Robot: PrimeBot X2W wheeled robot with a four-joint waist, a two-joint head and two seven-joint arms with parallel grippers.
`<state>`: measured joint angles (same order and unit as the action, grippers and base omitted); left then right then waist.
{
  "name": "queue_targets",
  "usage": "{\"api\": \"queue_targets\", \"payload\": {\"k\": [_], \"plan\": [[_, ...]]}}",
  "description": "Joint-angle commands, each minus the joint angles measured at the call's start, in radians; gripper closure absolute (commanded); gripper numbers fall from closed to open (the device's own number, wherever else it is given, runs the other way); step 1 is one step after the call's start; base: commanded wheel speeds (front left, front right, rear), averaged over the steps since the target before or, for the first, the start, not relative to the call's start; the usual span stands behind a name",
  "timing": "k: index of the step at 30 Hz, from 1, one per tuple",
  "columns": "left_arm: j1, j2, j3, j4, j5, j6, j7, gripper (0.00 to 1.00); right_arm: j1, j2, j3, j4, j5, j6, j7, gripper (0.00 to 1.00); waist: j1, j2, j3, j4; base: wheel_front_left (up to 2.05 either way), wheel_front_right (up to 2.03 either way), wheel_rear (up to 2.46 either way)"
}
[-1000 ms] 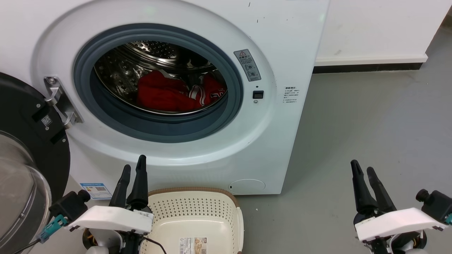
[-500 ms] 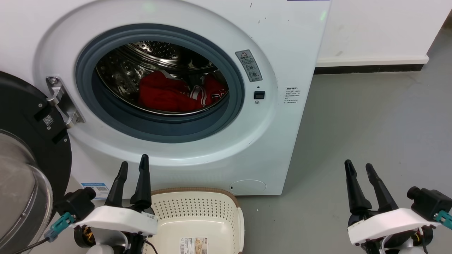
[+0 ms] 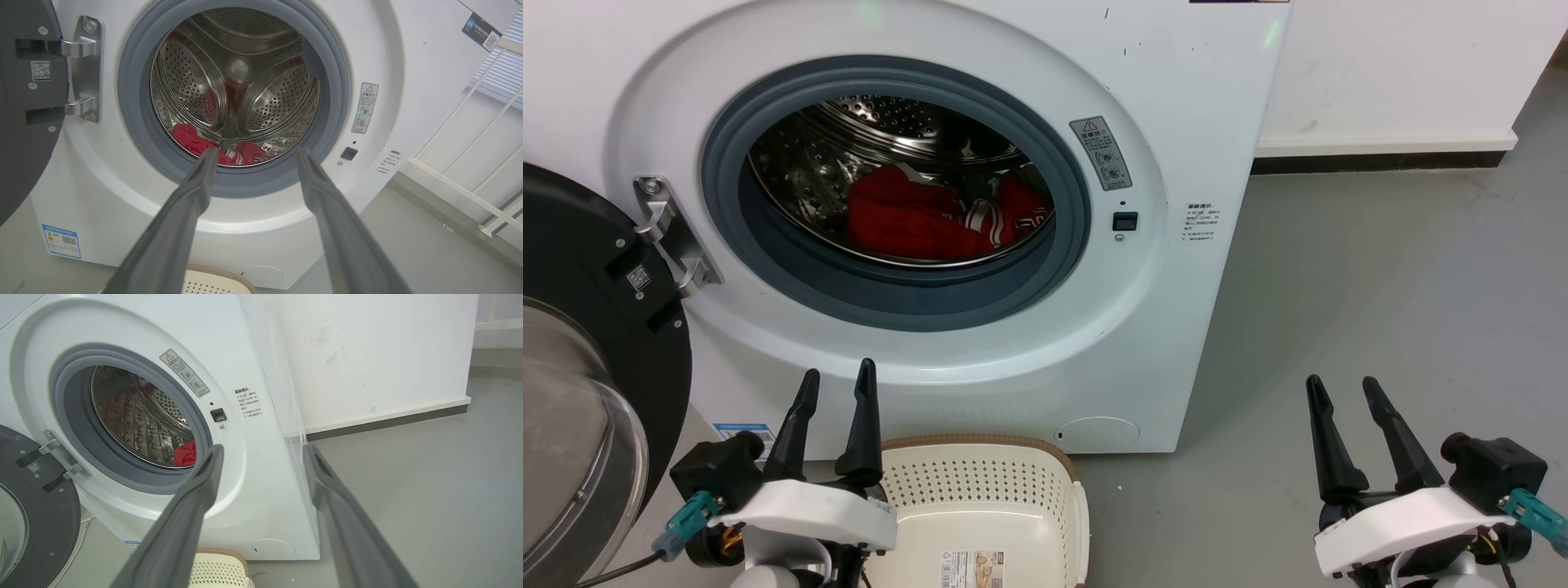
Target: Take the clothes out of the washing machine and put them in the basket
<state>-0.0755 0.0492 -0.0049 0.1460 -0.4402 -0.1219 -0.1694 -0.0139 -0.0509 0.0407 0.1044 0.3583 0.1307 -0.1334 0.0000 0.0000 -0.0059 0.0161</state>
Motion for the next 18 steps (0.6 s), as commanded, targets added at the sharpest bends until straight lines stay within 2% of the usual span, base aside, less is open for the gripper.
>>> {"api": "queue_targets", "payload": {"k": [1,18], "plan": [[0.000,0.002,-0.003,-0.010,0.026,0.003,-0.008,0.00,0.008,0.000,0.002,-0.012,-0.029,0.000,-0.009,0.00,0.0000,0.0000,0.000,0.000,0.00,0.00,0.00],[0.000,0.002,-0.003,0.013,0.191,0.014,-0.047,0.00,0.022,0.001,0.008,-0.025,-0.193,0.000,-0.015,0.00,0.0000,0.0000,-0.002,0.003,0.00,0.00,0.00]]}}
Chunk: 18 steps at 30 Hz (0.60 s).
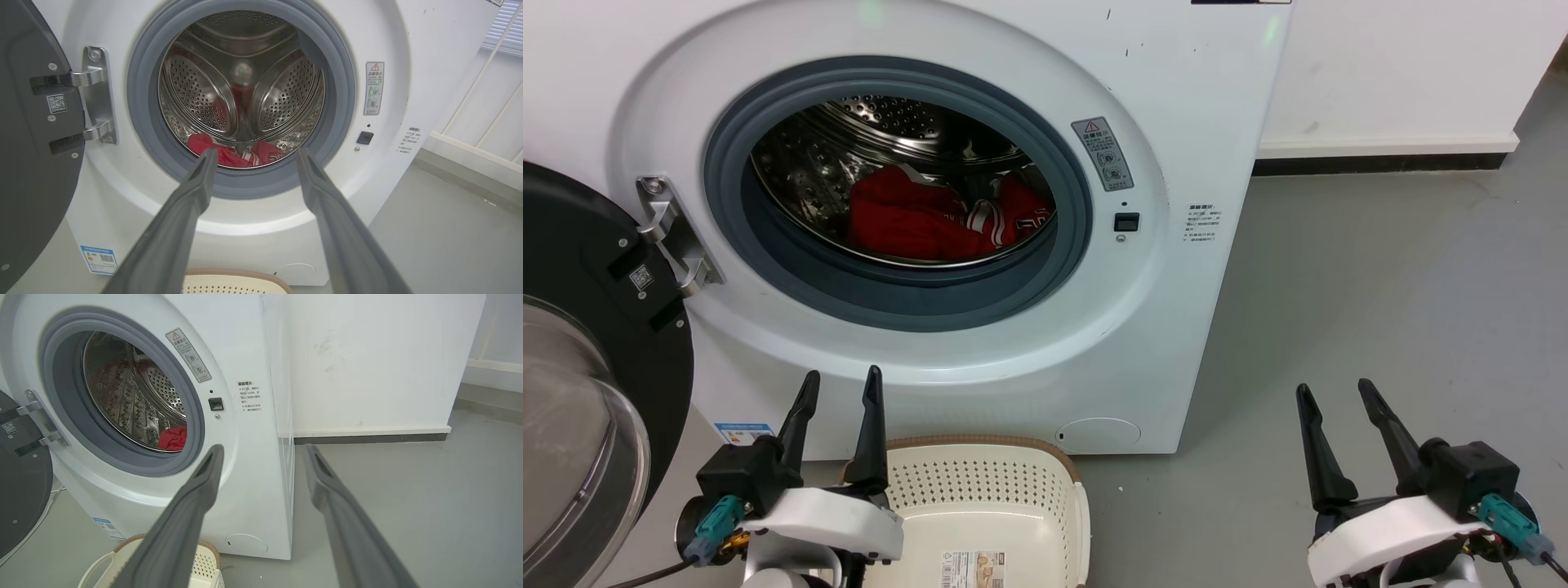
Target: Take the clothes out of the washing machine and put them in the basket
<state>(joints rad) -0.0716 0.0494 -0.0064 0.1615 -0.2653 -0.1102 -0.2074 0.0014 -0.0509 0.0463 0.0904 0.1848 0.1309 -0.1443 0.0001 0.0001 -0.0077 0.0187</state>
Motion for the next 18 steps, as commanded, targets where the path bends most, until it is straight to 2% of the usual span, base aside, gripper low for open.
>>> {"api": "queue_targets", "payload": {"k": [1,18], "plan": [[-0.003,0.001,-0.002,-0.001,0.025,0.003,-0.010,0.00,0.008,0.001,0.004,-0.012,-0.029,0.000,-0.006,0.00,-0.0001,-0.0001,0.000,0.000,0.00,0.00,0.00],[-0.005,0.001,0.003,0.030,0.146,0.019,-0.044,0.00,0.023,0.001,0.007,-0.026,-0.162,0.000,-0.005,0.00,-0.0001,-0.0001,0.000,0.002,0.00,0.00,0.00]]}}
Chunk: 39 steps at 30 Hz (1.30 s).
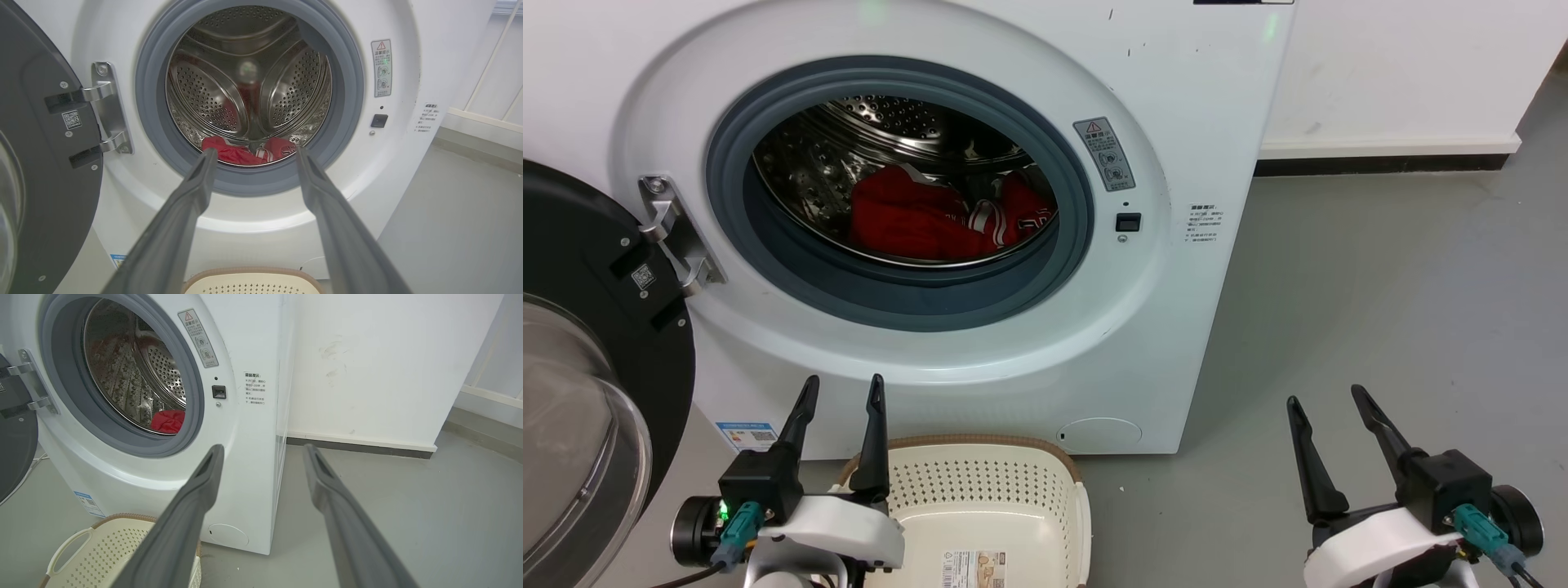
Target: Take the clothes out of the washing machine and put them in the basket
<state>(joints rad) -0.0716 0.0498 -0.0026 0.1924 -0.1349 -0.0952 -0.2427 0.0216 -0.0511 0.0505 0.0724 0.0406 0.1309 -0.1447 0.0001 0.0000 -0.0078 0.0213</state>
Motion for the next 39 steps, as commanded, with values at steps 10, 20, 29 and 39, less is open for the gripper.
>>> {"api": "queue_targets", "payload": {"k": [10,20,29,39], "plan": [[-0.007,0.001,-0.005,0.020,0.073,0.015,-0.025,0.00,0.016,0.002,0.005,-0.009,-0.075,0.000,-0.002,0.00,-0.0001,0.0000,0.001,0.000,0.00,0.00,0.00],[-0.013,0.001,-0.003,0.039,0.049,0.017,-0.023,0.00,0.016,0.002,0.005,0.001,-0.054,0.000,0.005,0.00,-0.0001,0.0000,0.001,0.001,0.00,0.00,0.00],[-0.015,0.001,-0.003,0.047,0.055,0.020,-0.023,0.00,0.017,0.002,0.006,0.003,-0.053,0.000,0.008,0.00,-0.0001,0.0000,0.002,0.003,0.00,0.00,0.00],[-0.038,0.001,-0.004,0.055,0.069,0.024,-0.023,0.00,0.011,0.002,0.018,-0.019,-0.044,0.000,0.017,0.00,-0.0001,0.0000,0.023,0.001,0.00,0.00,0.00]]}}
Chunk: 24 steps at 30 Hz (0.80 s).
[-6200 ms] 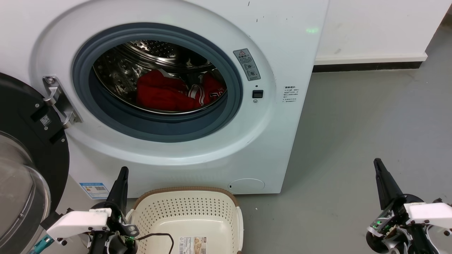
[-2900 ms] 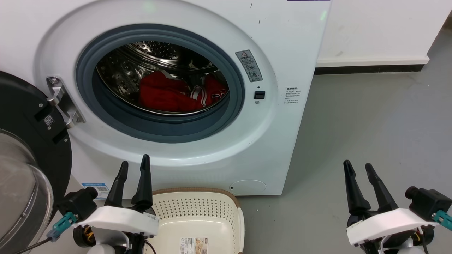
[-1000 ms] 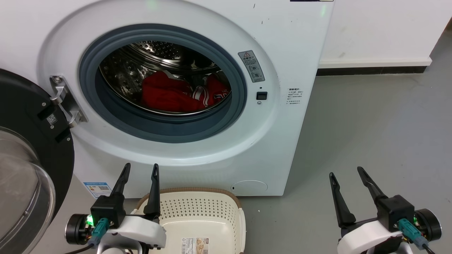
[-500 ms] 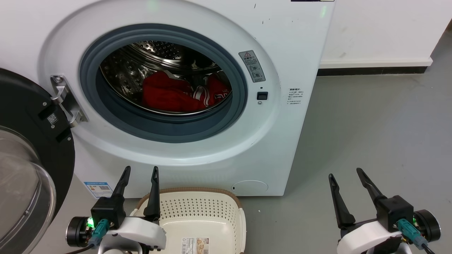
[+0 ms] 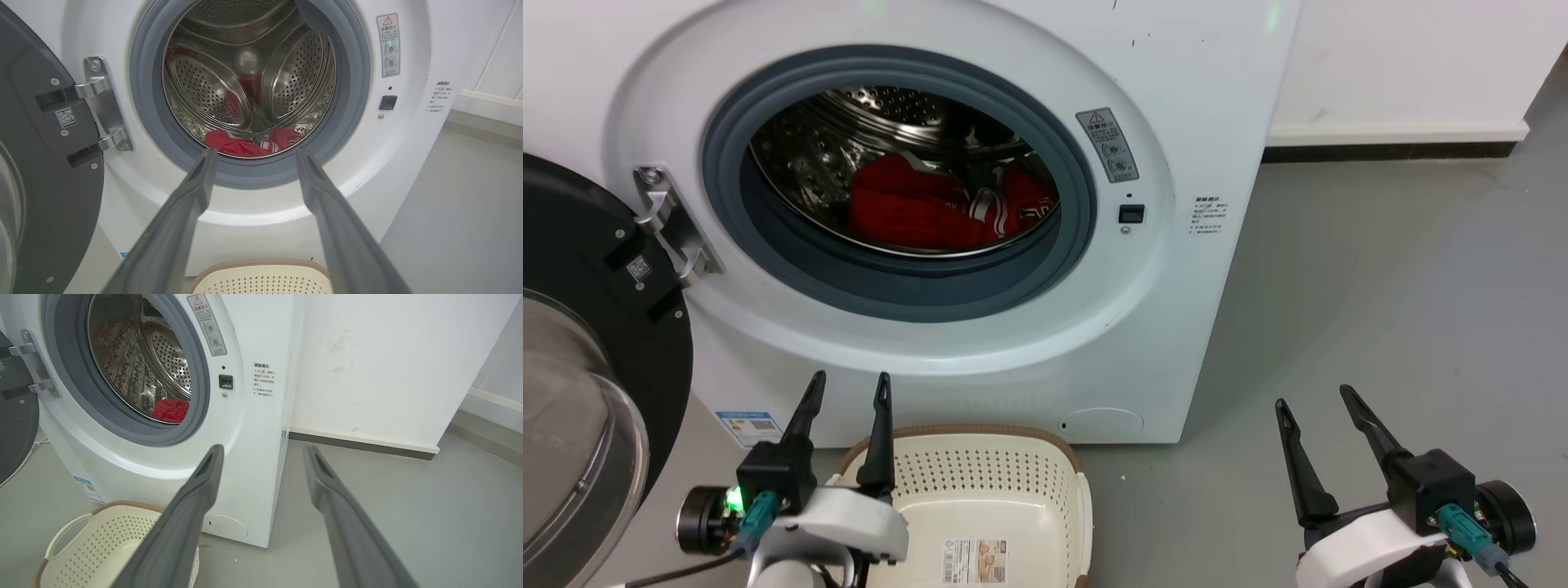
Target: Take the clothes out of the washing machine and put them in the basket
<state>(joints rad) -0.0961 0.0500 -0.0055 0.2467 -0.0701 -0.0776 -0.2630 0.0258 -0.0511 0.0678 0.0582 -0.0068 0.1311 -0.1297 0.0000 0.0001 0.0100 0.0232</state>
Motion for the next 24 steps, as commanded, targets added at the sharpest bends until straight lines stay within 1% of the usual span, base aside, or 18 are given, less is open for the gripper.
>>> {"api": "queue_targets", "payload": {"k": [1,8,15,24], "plan": [[-0.025,0.001,-0.003,0.003,0.004,0.006,-0.003,0.00,0.003,0.002,0.004,-0.010,0.004,-0.001,0.002,0.00,0.0000,-0.0001,0.015,-0.001,0.00,0.00,0.00],[-0.122,0.006,0.005,0.045,-0.007,0.001,-0.003,0.00,-0.039,0.002,0.026,-0.052,-0.002,-0.001,0.007,0.00,0.0000,-0.0001,0.107,-0.013,0.00,0.00,0.00],[-0.266,0.031,0.022,0.106,-0.019,-0.009,-0.003,0.00,-0.089,0.002,0.057,-0.100,-0.003,-0.001,0.008,0.00,0.0000,-0.0001,0.251,-0.040,0.00,0.00,0.00],[-0.462,0.107,0.052,0.208,-0.036,-0.026,-0.003,0.00,-0.153,0.002,0.097,-0.143,0.014,-0.001,-0.013,0.00,0.0000,-0.0001,0.425,-0.109,0.00,0.00,0.00]]}}
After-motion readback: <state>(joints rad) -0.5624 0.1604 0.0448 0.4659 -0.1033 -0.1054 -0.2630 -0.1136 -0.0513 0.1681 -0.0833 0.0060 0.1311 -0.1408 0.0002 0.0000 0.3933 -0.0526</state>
